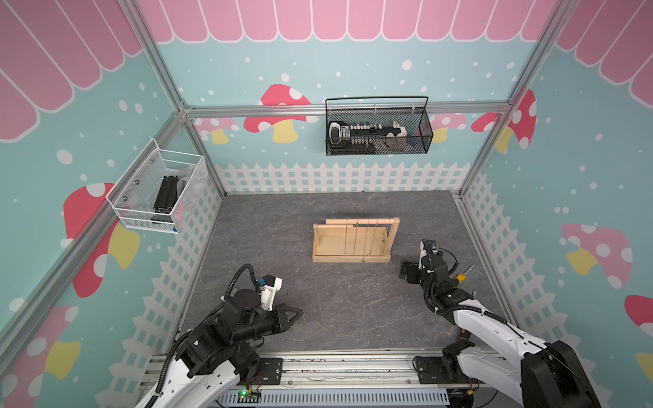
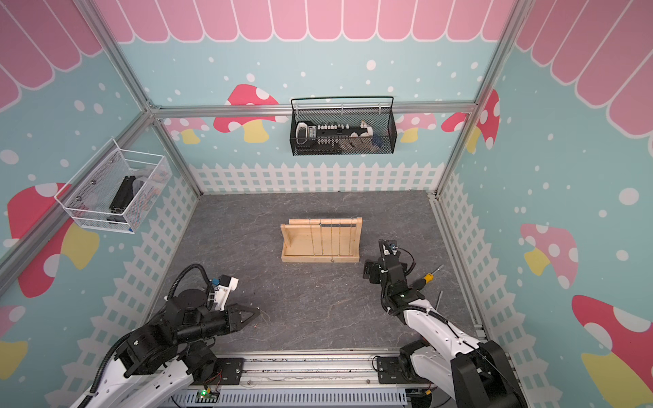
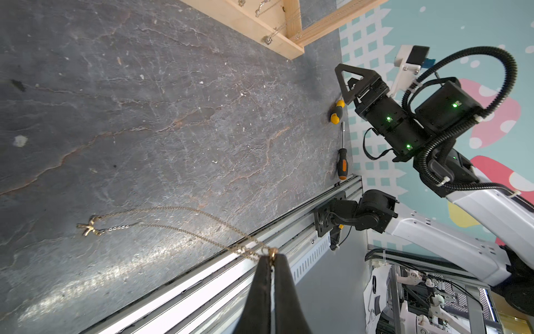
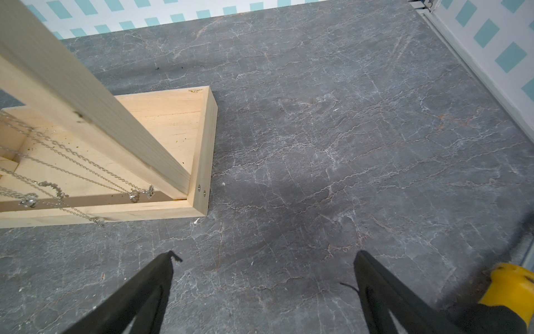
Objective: Take the necklace off the jewelry display stand
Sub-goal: Place the necklace at the center of the board.
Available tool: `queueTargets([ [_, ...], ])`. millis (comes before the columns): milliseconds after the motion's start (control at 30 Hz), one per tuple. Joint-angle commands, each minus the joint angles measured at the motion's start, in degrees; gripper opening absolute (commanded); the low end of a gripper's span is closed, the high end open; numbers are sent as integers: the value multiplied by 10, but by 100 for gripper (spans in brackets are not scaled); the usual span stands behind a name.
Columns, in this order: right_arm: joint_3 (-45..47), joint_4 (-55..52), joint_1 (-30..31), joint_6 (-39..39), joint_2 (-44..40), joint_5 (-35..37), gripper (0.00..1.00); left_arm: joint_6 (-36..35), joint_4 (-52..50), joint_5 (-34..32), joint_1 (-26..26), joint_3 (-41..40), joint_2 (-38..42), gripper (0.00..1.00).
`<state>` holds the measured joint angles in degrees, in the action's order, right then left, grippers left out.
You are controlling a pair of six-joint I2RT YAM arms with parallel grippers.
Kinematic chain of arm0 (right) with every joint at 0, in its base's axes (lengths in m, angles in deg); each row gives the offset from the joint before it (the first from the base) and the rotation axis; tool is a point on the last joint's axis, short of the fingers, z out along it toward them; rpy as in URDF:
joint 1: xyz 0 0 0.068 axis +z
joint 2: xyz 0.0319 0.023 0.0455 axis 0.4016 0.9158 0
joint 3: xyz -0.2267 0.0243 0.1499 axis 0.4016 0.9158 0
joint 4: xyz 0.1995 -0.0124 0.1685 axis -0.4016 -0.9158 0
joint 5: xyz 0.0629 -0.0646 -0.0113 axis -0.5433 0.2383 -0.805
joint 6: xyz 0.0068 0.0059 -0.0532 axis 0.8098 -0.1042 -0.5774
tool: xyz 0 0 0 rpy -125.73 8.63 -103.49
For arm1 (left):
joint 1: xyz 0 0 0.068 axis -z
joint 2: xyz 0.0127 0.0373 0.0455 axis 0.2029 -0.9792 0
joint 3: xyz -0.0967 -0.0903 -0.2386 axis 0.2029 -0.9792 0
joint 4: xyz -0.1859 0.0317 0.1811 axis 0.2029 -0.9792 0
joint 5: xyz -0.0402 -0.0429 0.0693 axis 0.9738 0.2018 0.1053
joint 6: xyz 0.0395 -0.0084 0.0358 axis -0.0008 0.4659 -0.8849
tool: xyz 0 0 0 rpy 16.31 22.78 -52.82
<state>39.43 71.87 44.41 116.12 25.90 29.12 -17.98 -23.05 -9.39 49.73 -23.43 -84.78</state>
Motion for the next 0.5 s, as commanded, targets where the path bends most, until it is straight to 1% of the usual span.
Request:
queueTargets([
  [0, -7, 5, 4, 7, 1, -3, 99, 16, -6, -25, 2, 1, 2, 0],
  [167, -7, 4, 4, 7, 1, -2, 99, 16, -6, -14, 3, 8, 13, 0],
  [467, -9, 6, 4, 6, 6, 0, 99, 54, -8, 46, 2, -13, 75, 0],
])
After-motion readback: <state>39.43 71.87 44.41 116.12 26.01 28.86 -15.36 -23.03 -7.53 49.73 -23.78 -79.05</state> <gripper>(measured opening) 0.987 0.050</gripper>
